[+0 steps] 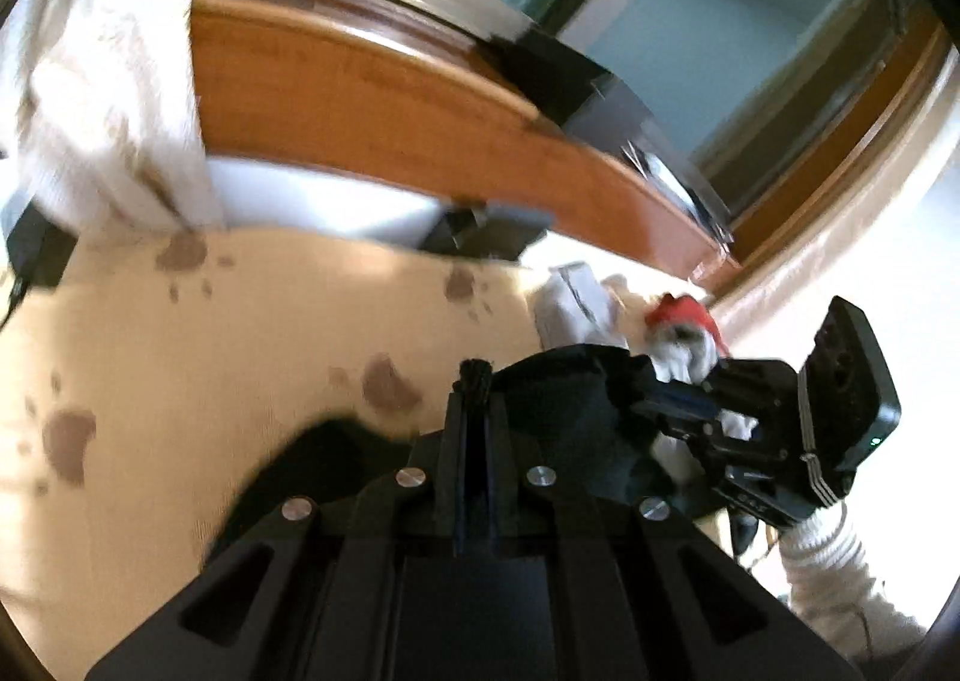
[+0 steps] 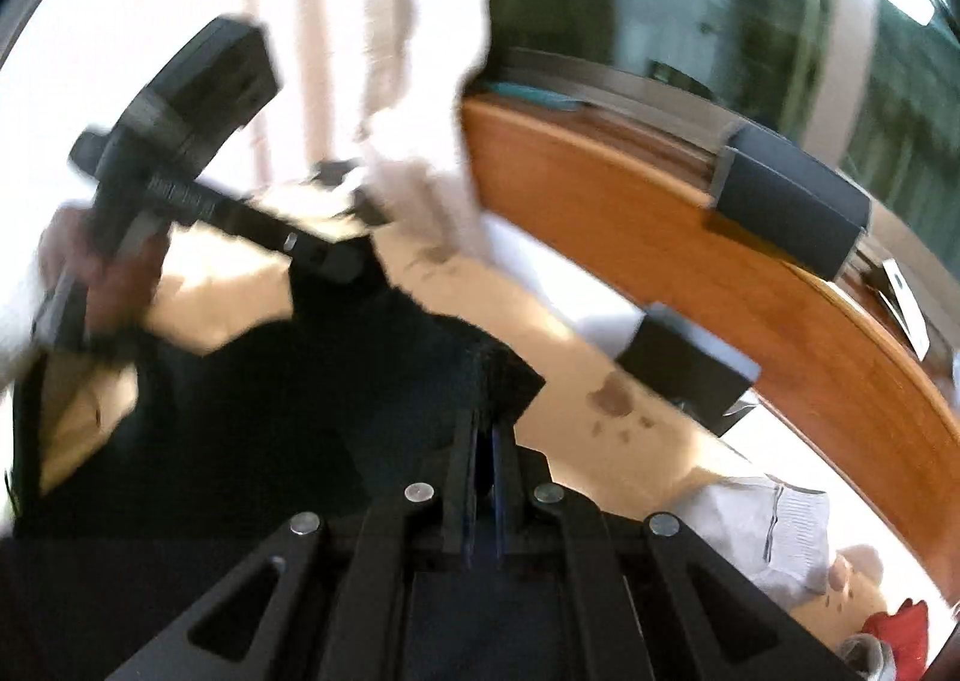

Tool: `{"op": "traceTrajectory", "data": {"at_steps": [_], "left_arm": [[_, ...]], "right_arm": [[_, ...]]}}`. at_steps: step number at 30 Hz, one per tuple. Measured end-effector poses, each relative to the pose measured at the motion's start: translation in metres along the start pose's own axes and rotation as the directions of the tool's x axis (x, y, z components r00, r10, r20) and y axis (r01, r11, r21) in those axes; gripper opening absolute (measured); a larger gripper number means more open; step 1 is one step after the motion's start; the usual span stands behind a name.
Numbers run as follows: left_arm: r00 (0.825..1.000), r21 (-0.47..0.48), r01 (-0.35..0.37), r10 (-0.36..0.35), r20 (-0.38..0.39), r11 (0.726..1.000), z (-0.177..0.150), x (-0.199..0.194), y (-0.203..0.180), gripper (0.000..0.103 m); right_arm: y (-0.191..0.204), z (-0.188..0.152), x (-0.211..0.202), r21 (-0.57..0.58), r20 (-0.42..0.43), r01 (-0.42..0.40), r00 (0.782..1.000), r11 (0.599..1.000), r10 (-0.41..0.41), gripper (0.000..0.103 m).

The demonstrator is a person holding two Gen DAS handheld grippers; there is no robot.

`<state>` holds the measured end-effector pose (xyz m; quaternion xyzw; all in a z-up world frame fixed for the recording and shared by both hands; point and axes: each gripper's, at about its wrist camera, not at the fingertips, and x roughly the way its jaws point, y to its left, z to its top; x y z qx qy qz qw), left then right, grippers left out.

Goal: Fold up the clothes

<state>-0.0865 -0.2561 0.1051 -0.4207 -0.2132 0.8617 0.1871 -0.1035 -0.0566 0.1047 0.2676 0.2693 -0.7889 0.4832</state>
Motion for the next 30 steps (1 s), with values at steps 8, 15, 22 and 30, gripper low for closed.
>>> {"op": "traceTrajectory", "data": {"at_steps": [8,15,22,30], "left_arm": [[0.98,0.153,-0.039,0.068,-0.189,0.987,-0.089,0.006,-0.03,0.006],[0.953,0.199,-0.113,0.163,-0.257,0.974,-0.127,0.005,-0.031,0.023],[0.966,0.309,-0.122,0.185,-0.181,0.943,-0.132,-0.027,-0.061,0.05],[0.989,0.123,-0.111,0.122,-0.086,0.986,-0.098,-0.022,-0.046,0.057]], "right_arm": [[0.057,-0.058,-0.011,-0.111,-0.149,-0.142,0.981,0.984,0.125,0.005],[0.047,-0.097,-0.009,0.033,-0.281,-0.175,0.943,0.984,0.178,0.008],[0.033,-0.095,-0.037,0.167,-0.182,-0.168,0.963,0.972,0.198,0.009],[0.021,-0.095,-0.052,0.313,-0.068,-0.188,0.973,0.931,0.219,0.057]]}}
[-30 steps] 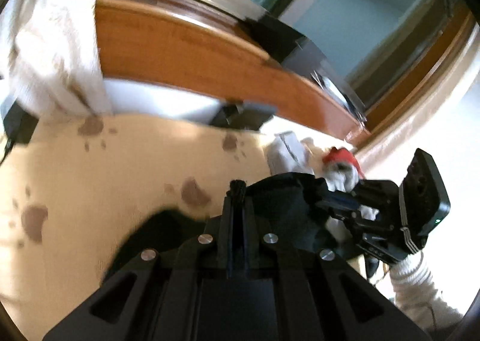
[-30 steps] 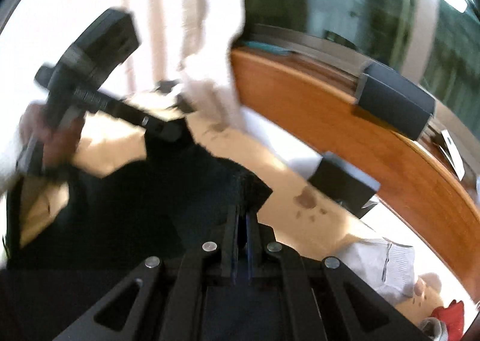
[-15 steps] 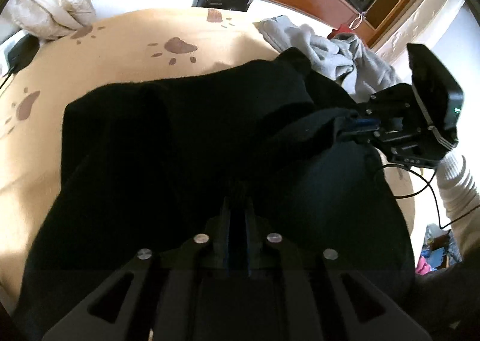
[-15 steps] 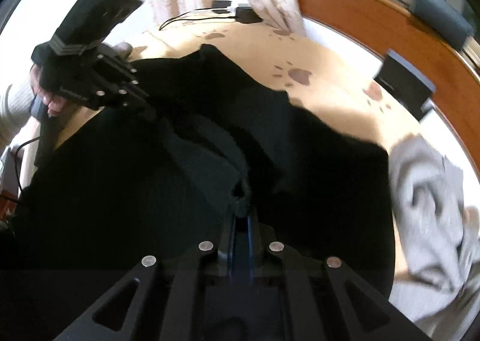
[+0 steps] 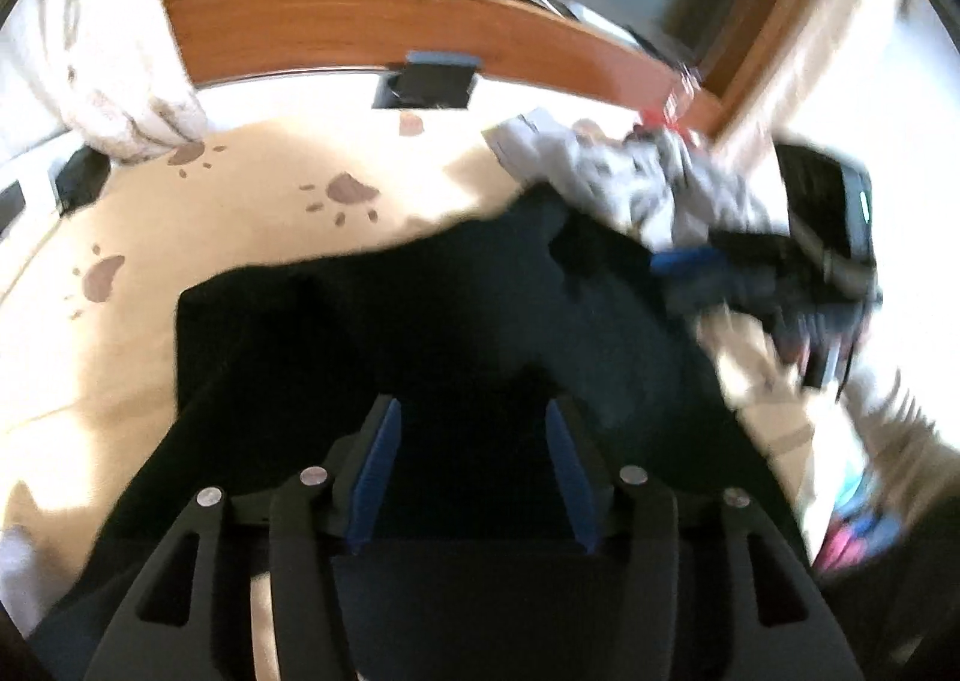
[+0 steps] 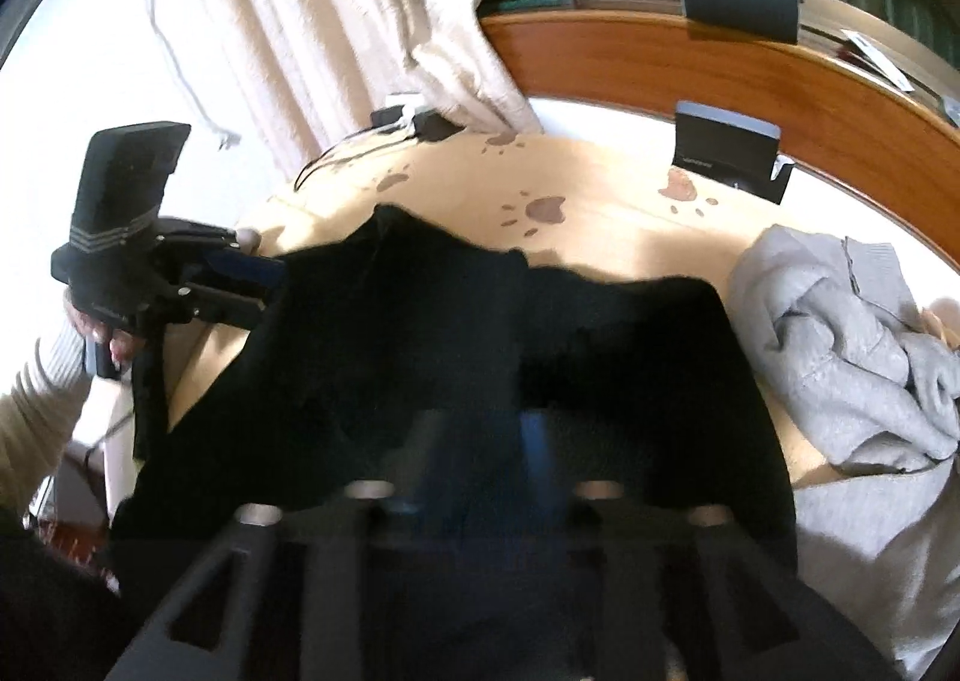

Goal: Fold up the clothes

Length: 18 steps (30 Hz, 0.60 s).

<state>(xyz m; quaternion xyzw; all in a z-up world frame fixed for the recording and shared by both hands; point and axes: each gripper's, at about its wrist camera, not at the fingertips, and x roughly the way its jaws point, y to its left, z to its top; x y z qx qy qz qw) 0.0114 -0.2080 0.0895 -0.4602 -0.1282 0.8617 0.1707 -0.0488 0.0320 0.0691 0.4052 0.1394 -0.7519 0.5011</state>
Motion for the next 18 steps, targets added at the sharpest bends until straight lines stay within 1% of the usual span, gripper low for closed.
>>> {"op": "traceTrajectory", "data": {"at_steps": [1,2,3,4,5,6,8,10,12,14,15,16,17,18], "left_arm": [[1.0,-0.041,-0.002,0.002,0.0,0.999,0.005,0.009,0.002,0.058],[1.0,-0.079,-0.009,0.009,-0.009,0.997,0.009,0.018,0.004,0.058],[1.0,-0.113,-0.018,0.015,-0.022,0.993,0.011,0.028,0.007,0.058],[0.999,-0.149,-0.023,0.018,-0.039,0.989,0.012,0.039,0.012,0.058],[0.998,-0.185,-0.029,0.019,-0.057,0.982,0.014,0.051,0.017,0.058],[0.997,-0.213,-0.039,0.025,-0.067,0.976,0.014,0.061,0.023,0.058],[1.0,-0.258,-0.001,-0.002,-0.011,0.966,0.015,0.063,0.035,0.058],[0.999,-0.312,0.014,-0.003,0.037,0.95,0.017,0.059,0.049,0.058],[0.996,-0.384,0.037,-0.001,0.094,0.923,0.021,0.054,0.068,0.058],[0.991,-0.453,0.07,-0.009,0.135,0.889,0.027,0.051,0.087,0.058],[0.989,-0.481,0.09,-0.02,0.147,0.872,0.029,0.051,0.095,0.058],[0.985,-0.506,0.137,-0.062,0.161,0.852,0.03,0.052,0.101,0.058],[0.982,-0.509,0.158,-0.082,0.168,0.846,0.031,0.052,0.102,0.058],[0.98,-0.509,0.173,-0.096,0.174,0.843,0.031,0.052,0.102,0.059]], "right_arm": [[0.0,0.002,0.003,0.024,0.02,-0.005,1.0,1.0,0.004,0.078],[0.0,0.005,0.008,0.049,0.028,-0.004,1.0,0.999,0.003,0.079],[0.0,0.008,0.014,0.074,0.036,-0.002,0.999,0.997,-0.001,0.079],[0.001,0.01,0.023,0.101,0.015,0.027,0.999,0.995,-0.028,0.079],[0.002,0.012,0.032,0.112,-0.001,0.037,0.999,0.993,-0.037,0.079],[0.004,0.012,0.039,0.111,-0.004,0.019,1.0,0.994,-0.019,0.079],[0.009,0.01,0.056,0.089,-0.03,-0.015,0.999,0.996,0.018,0.079],[0.011,0.005,0.072,0.078,-0.075,-0.029,0.997,0.997,0.035,0.079],[0.005,0.003,0.081,0.072,-0.085,0.009,0.996,0.997,-0.003,0.079],[-0.008,0.011,0.081,0.095,-0.065,-0.002,0.998,0.995,0.008,0.079],[-0.015,0.015,0.08,0.127,-0.055,-0.021,0.998,0.992,0.029,0.079],[-0.025,0.022,0.078,0.178,-0.036,-0.068,0.997,0.982,0.075,0.079],[-0.035,0.028,0.077,0.227,-0.016,-0.113,0.993,0.967,0.12,0.079],[-0.045,0.033,0.074,0.271,0.01,-0.14,0.99,0.952,0.143,0.079]]}}
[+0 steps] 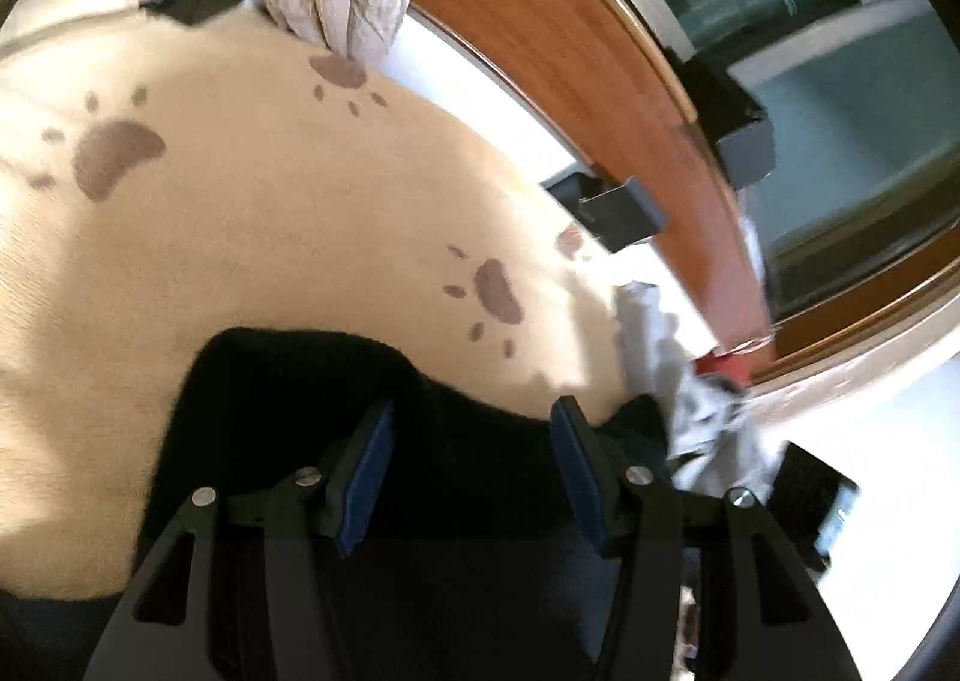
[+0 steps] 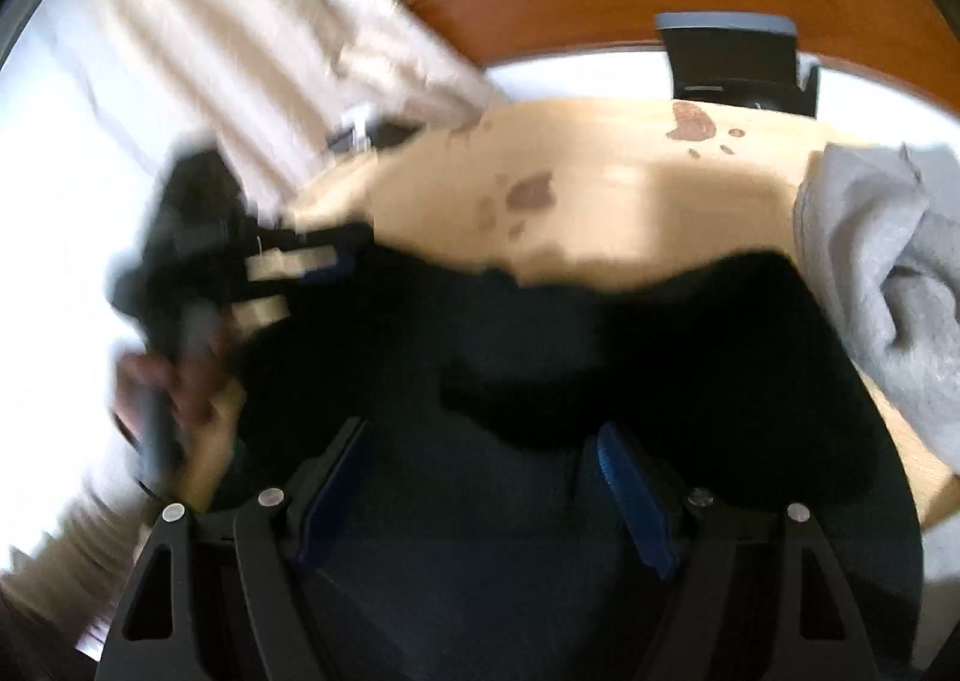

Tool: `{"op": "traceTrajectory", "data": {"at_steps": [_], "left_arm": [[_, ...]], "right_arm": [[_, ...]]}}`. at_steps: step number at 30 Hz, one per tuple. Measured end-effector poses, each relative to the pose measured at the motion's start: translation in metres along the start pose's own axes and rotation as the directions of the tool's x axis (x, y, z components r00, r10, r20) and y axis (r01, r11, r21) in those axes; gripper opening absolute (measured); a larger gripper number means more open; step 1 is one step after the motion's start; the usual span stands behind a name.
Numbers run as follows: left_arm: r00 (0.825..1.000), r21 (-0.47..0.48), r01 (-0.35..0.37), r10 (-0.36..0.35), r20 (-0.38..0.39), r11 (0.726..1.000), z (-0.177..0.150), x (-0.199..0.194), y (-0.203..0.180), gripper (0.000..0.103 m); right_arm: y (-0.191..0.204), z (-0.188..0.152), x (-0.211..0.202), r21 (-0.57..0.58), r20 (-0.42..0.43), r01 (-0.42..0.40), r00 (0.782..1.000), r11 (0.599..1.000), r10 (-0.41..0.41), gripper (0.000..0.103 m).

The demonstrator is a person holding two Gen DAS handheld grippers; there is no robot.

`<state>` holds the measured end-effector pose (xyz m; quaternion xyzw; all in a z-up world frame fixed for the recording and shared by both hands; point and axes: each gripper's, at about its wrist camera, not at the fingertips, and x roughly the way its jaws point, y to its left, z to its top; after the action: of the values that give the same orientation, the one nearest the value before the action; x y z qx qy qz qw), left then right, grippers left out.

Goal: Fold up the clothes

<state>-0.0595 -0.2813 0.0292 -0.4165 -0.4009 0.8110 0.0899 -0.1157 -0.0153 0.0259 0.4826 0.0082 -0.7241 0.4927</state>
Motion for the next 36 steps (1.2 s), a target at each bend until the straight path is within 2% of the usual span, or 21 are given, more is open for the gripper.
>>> {"op": "traceTrajectory", "data": {"at_steps": [3,7,9,15,18,19,21,22,23,25,27,30,32,34,36], "left_arm": [[0.999,-0.006,0.02,-0.02,-0.029,1.0,0.0,0.005,-0.003,0.062],[0.996,-0.051,0.06,-0.063,-0.066,0.997,-0.005,0.001,-0.003,0.063],[0.993,-0.074,0.08,-0.086,-0.083,0.994,-0.007,-0.002,-0.003,0.063],[0.988,-0.142,0.119,-0.131,-0.076,0.983,0.0,-0.002,0.001,0.079],[0.988,-0.165,0.113,-0.128,-0.083,0.98,0.005,0.011,0.002,0.079],[0.988,-0.171,0.107,-0.123,-0.088,0.979,0.007,0.016,0.003,0.079],[0.99,-0.183,0.092,-0.109,-0.086,0.979,0.01,0.021,0.003,0.078],[0.992,-0.188,0.082,-0.098,-0.077,0.979,0.013,0.022,0.003,0.072],[0.994,-0.193,0.072,-0.087,-0.067,0.979,0.016,0.022,0.003,0.064],[0.999,-0.198,0.037,-0.044,-0.029,0.98,0.021,0.022,0.007,0.026],[1.0,-0.221,0.02,-0.018,0.011,0.975,0.025,0.022,0.018,0.013],[0.998,-0.273,0.031,-0.016,0.057,0.962,0.029,0.024,0.038,0.007],[0.996,-0.287,0.06,-0.039,0.079,0.956,0.028,0.025,0.047,0.006],[0.996,-0.267,0.049,-0.028,0.081,0.962,0.028,0.025,0.045,0.006],[0.997,-0.258,0.036,-0.016,0.078,0.965,0.028,0.025,0.043,0.006]], "right_arm": [[-0.023,0.021,-0.002,0.124,0.031,-0.086,0.996,0.989,0.083,0.079],[-0.048,0.032,0.013,0.297,0.015,-0.164,0.986,0.941,0.167,0.079],[-0.047,0.027,0.011,0.311,0.009,-0.166,0.985,0.936,0.171,0.079],[-0.059,0.022,0.007,0.34,0.012,-0.14,0.989,0.93,0.144,0.079],[-0.067,0.028,0.011,0.347,0.043,-0.175,0.984,0.921,0.17,0.079],[-0.068,0.031,0.013,0.345,0.048,-0.18,0.983,0.921,0.175,0.076],[-0.068,0.036,0.023,0.339,0.025,-0.145,0.989,0.929,0.145,0.052],[-0.068,0.038,0.026,0.339,0.016,-0.12,0.992,0.933,0.122,0.033],[-0.067,0.04,0.03,0.331,0.007,-0.09,0.996,0.939,0.093,0.019],[-0.064,0.045,0.03,0.291,0.028,-0.034,0.999,0.956,0.027,0.015],[-0.06,0.051,0.026,0.25,0.071,0.024,0.997,0.968,-0.042,0.011],[-0.066,0.06,0.018,0.255,0.12,0.073,0.987,0.964,-0.106,0.01],[-0.077,0.062,0.022,0.268,0.101,0.095,0.987,0.959,-0.126,0.01],[-0.083,0.062,0.031,0.256,0.074,0.13,0.985,0.958,-0.154,0.01],[-0.086,0.062,0.032,0.24,0.077,0.109,0.988,0.965,-0.131,0.01]]}}
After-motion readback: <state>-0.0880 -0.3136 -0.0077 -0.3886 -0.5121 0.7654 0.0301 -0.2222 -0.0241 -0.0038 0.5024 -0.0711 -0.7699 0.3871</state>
